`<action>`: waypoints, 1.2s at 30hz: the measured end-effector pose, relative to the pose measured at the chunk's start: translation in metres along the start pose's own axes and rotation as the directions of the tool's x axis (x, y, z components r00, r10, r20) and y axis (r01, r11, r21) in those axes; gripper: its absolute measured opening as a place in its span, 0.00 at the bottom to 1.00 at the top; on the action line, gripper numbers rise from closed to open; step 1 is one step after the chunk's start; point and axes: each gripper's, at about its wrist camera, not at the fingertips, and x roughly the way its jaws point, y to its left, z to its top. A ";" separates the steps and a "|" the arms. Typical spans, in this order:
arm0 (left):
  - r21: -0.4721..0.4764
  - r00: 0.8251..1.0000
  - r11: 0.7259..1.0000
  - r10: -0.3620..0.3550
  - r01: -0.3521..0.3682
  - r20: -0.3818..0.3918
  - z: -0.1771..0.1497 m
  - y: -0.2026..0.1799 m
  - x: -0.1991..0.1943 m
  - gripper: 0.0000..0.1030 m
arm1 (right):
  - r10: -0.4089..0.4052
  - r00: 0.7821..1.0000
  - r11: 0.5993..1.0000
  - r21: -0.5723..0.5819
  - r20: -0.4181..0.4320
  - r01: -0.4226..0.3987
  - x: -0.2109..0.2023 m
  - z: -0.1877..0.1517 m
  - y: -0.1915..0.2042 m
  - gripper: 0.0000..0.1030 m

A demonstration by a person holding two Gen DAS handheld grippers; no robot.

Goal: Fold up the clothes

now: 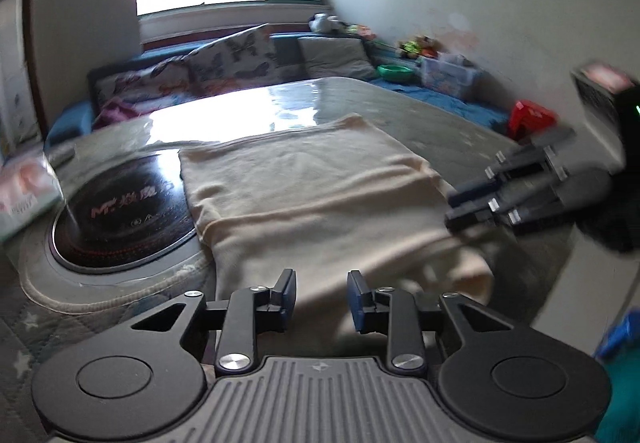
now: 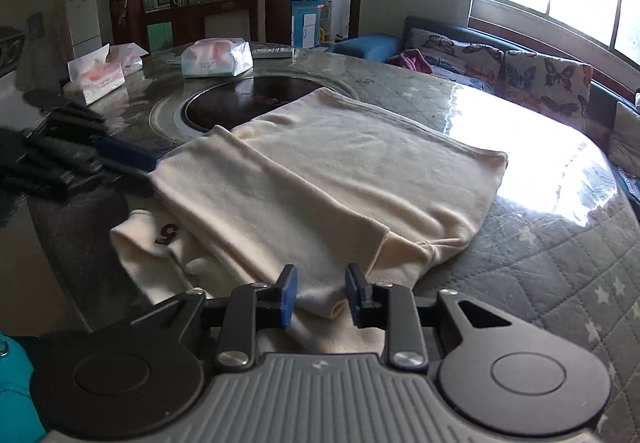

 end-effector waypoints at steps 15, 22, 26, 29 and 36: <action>0.279 1.000 0.960 0.031 -0.030 0.003 -0.031 -0.027 -0.008 0.31 | -0.011 1.000 0.996 -0.086 -0.005 0.011 -0.027 -0.009 0.011 0.36; 0.354 0.999 0.934 0.029 -0.039 0.032 -0.036 -0.035 0.004 0.38 | -0.009 1.000 0.990 -0.138 -0.010 0.008 -0.033 -0.013 0.020 0.49; 0.377 0.998 0.925 0.023 -0.041 0.052 -0.039 -0.040 0.008 0.38 | -0.019 1.000 0.988 -0.152 -0.009 0.017 -0.035 -0.014 0.022 0.54; 0.394 0.998 0.918 0.017 -0.042 0.067 -0.041 -0.043 0.010 0.37 | -0.029 0.999 0.984 -0.176 -0.012 0.027 -0.035 -0.017 0.025 0.57; 0.379 0.995 0.924 0.004 -0.041 0.097 -0.038 -0.041 0.014 0.11 | -0.019 1.000 0.973 -0.231 -0.011 0.016 -0.035 -0.023 0.031 0.71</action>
